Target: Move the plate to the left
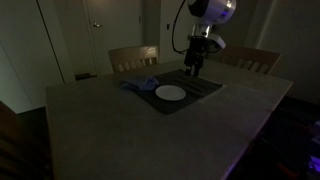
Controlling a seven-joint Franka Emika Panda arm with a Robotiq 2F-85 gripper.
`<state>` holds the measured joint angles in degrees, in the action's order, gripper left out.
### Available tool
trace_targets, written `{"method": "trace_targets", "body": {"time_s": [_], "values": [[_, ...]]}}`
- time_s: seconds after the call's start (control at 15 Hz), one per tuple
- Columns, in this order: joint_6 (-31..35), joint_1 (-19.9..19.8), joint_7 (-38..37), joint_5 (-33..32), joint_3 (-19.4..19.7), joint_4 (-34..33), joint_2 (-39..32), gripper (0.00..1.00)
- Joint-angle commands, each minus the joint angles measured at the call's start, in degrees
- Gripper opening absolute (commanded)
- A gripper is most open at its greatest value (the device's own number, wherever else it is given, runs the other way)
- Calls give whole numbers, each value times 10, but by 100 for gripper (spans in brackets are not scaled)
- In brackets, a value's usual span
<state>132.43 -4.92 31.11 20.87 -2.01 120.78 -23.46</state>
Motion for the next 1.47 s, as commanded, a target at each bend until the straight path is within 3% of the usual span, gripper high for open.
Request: {"method": "trace_targets", "body": {"time_s": [0.0,0.2,0.53,1.4], "values": [[1,-15,-6,-8,-15,0,0,100],[0,-13,-4,-14,-15,0,0,100],[56,-11,-13,-20,-25,-8,-36,100],[157,-56,3,7,-86,-4,-77,100]]}}
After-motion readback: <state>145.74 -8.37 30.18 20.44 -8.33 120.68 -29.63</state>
